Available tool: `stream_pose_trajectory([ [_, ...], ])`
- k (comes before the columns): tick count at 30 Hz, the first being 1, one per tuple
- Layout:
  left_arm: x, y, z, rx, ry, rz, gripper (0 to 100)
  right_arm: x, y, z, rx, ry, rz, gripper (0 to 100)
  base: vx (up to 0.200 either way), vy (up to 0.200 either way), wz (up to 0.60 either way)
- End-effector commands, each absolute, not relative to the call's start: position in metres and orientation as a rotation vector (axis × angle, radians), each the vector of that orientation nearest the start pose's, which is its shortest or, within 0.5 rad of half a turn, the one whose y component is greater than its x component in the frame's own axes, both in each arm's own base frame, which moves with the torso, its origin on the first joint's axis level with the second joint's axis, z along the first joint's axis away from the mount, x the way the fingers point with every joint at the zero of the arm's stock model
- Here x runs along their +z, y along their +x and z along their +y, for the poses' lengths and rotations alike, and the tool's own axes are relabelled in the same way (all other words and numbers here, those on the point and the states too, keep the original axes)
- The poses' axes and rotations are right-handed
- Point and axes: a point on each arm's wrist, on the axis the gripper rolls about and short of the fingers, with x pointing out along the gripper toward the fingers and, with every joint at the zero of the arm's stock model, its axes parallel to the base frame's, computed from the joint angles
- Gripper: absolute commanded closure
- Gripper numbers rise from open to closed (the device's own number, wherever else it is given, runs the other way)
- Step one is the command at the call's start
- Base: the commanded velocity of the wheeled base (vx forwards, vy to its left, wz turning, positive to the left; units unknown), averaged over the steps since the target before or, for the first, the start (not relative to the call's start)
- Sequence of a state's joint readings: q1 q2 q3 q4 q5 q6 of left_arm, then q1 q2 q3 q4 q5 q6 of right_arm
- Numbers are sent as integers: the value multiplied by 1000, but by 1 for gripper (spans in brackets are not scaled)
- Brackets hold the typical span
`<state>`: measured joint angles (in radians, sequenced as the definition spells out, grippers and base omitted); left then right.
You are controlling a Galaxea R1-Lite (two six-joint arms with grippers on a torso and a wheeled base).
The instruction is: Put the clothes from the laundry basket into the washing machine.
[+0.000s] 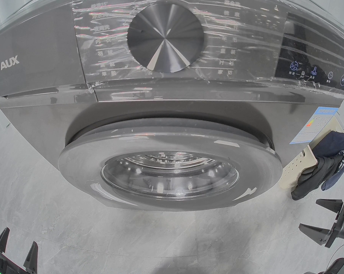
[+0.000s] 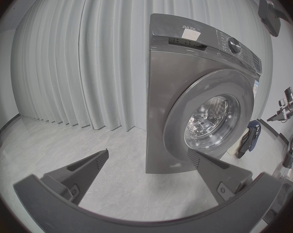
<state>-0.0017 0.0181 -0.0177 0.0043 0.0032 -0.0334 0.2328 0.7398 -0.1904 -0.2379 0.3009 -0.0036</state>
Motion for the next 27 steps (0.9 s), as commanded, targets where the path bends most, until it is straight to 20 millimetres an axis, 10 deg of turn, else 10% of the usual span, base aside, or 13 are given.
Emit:
stream_pose_trajectory([
  [1, 76, -22, 0, 0, -34, 9, 0, 145, 115, 54, 640, -24, 430, 0, 0, 0, 0],
  [14, 76, -22, 0, 0, -34, 9, 0, 168, 170, 89, 613, 19, 345, 0, 0, 0, 0],
  [27, 76, -23, 0, 0, -34, 8, 0, 160, 160, 98, 681, 14, 387, 0, 0, 0, 0],
])
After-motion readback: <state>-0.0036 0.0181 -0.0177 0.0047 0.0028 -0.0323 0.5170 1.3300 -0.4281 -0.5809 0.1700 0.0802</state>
